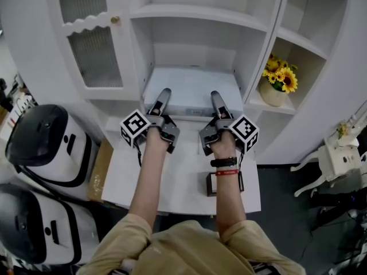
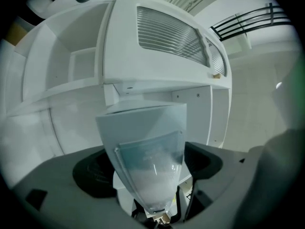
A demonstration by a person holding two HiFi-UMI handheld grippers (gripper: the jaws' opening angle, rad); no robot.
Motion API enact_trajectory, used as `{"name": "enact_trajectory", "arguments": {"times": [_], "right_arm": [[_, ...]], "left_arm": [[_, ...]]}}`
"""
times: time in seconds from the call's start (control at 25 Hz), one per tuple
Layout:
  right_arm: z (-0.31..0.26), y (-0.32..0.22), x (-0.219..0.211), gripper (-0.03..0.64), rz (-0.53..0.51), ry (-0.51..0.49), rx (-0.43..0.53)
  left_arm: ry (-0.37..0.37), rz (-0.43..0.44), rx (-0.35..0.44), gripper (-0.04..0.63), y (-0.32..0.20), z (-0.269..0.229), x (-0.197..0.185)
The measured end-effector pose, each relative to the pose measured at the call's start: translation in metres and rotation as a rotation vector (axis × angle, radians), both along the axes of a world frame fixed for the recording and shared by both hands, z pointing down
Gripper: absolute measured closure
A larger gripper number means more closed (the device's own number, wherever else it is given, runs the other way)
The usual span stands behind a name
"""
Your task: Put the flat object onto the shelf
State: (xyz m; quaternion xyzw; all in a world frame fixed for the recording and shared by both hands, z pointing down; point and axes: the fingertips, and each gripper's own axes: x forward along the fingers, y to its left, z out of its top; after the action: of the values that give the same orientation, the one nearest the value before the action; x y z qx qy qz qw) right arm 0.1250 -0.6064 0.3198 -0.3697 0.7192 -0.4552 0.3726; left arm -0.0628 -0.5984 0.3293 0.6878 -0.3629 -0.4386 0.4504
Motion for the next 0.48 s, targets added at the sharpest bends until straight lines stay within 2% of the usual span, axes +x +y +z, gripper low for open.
{"name": "enact_trajectory", "arguments": {"times": [0.48], "right_arm": [[0.011,0.057,0.011,0.144,0.066,0.049,0.028]], "left_arm": [[-0.048,0.027,0.038,0.163,0.051,0.012,-0.011]]}}
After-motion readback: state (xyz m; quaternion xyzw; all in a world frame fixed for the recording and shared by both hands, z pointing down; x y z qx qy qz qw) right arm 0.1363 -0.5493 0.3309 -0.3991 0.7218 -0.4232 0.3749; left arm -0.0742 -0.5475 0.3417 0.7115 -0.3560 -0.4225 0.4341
